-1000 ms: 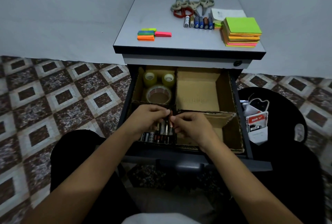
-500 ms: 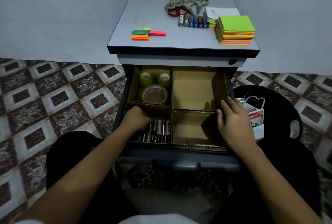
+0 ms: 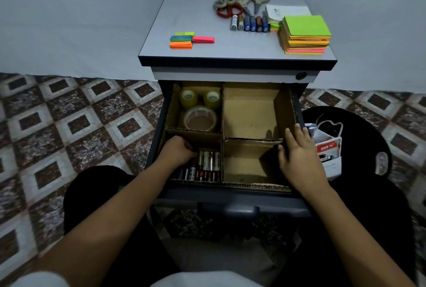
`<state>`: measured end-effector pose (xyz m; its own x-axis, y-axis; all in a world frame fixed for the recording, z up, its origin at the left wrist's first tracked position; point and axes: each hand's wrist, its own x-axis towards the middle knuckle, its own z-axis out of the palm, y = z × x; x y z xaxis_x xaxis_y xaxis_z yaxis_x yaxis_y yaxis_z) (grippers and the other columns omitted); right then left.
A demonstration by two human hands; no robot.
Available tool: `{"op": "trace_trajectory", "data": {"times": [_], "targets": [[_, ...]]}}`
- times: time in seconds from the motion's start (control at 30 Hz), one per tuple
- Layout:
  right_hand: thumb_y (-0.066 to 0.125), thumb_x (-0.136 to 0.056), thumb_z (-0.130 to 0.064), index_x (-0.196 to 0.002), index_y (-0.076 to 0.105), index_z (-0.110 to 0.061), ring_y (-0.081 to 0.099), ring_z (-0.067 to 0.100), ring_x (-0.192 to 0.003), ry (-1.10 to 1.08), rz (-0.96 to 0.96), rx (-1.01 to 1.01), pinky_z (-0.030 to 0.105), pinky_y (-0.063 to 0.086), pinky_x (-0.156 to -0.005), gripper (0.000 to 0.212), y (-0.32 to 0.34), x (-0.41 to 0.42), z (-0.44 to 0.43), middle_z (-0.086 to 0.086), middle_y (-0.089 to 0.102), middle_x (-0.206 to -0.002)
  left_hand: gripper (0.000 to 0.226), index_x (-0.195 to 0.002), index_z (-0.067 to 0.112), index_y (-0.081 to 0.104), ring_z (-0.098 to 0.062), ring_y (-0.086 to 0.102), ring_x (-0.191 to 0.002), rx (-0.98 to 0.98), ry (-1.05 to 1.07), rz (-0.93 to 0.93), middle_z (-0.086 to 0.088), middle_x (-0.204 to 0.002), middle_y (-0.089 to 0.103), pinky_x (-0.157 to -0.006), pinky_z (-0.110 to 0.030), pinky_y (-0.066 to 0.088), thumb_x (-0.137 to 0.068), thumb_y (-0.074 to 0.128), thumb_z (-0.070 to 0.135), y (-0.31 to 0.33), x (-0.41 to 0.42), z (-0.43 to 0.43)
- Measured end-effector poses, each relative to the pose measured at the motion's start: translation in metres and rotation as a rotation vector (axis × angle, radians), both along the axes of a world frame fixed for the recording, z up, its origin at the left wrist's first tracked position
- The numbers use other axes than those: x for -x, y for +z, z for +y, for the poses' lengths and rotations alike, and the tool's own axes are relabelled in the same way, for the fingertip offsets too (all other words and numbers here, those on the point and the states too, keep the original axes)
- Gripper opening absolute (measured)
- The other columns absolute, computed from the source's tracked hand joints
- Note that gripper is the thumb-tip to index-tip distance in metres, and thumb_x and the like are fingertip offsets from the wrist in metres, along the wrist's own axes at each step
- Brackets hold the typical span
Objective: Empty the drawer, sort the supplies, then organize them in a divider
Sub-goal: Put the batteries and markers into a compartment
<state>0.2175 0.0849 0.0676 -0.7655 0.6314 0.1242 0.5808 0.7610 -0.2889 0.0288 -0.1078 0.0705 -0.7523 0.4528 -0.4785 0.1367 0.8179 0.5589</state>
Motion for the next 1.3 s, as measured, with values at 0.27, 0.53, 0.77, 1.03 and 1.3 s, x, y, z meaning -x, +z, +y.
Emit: {"op": "trace_trajectory", "data": {"times": [0.27, 0.53, 0.77, 1.03, 1.3], "targets": [[0.054, -0.091, -0.013, -0.133, 0.046, 0.006, 0.028, 0.044, -0.137, -0.006, 0.015, 0.015, 0.05, 0.022, -0.113, 0.046, -0.001, 0.0, 0.0, 0.03, 0.035, -0.144, 0.02, -0.069, 0.016, 0.055, -0.019, 0.054, -0.083, 0.046, -0.027, 0.01, 0.0, -0.073, 0.055, -0.072, -0.028, 0.041, -0.083, 0.068, 0.013, -0.004, 0.002, -0.001], [0.05, -0.094, -0.017, -0.138, 0.042, 0.002, 0.022, 0.039, -0.141, 0.0, -0.001, 0.024, 0.045, 0.017, -0.116, 0.048, 0.001, -0.001, 0.0, 0.025, 0.029, -0.149, 0.011, -0.09, 0.006, 0.066, -0.024, 0.059, -0.091, 0.064, -0.054, 0.043, -0.01, -0.093, 0.064, -0.076, -0.028, 0.044, -0.083, 0.068, 0.014, -0.002, -0.001, -0.001], [0.054, -0.091, -0.016, -0.133, 0.049, 0.001, 0.034, 0.038, -0.134, -0.007, 0.064, 0.055, 0.042, 0.025, -0.114, 0.045, 0.01, -0.002, 0.002, 0.026, 0.041, -0.141, 0.02, -0.098, 0.01, 0.067, -0.008, 0.054, -0.071, 0.054, -0.168, 0.12, -0.007, -0.096, 0.068, -0.055, -0.018, 0.039, -0.085, 0.067, 0.026, 0.021, -0.006, -0.007], [0.053, -0.094, -0.023, -0.131, 0.053, -0.009, 0.052, 0.024, -0.113, 0.088, 0.184, 0.128, 0.028, 0.041, -0.093, 0.039, 0.065, 0.023, 0.014, 0.011, 0.053, -0.126, 0.02, -0.104, 0.02, 0.066, -0.005, 0.057, -0.089, -0.213, -0.32, 0.303, 0.011, -0.09, 0.06, -0.069, -0.01, 0.041, -0.085, 0.066, 0.028, 0.101, -0.003, 0.006], [0.056, -0.092, -0.022, -0.111, 0.066, -0.011, 0.06, 0.017, -0.096, 0.181, 0.28, 0.133, 0.018, 0.037, -0.076, 0.024, 0.133, 0.086, 0.042, 0.007, 0.067, -0.108, 0.014, -0.095, 0.013, 0.07, -0.008, 0.061, -0.083, -0.446, -0.209, 0.487, 0.005, -0.079, 0.063, -0.073, -0.018, 0.046, -0.084, 0.068, 0.021, 0.161, 0.034, 0.079]]}}
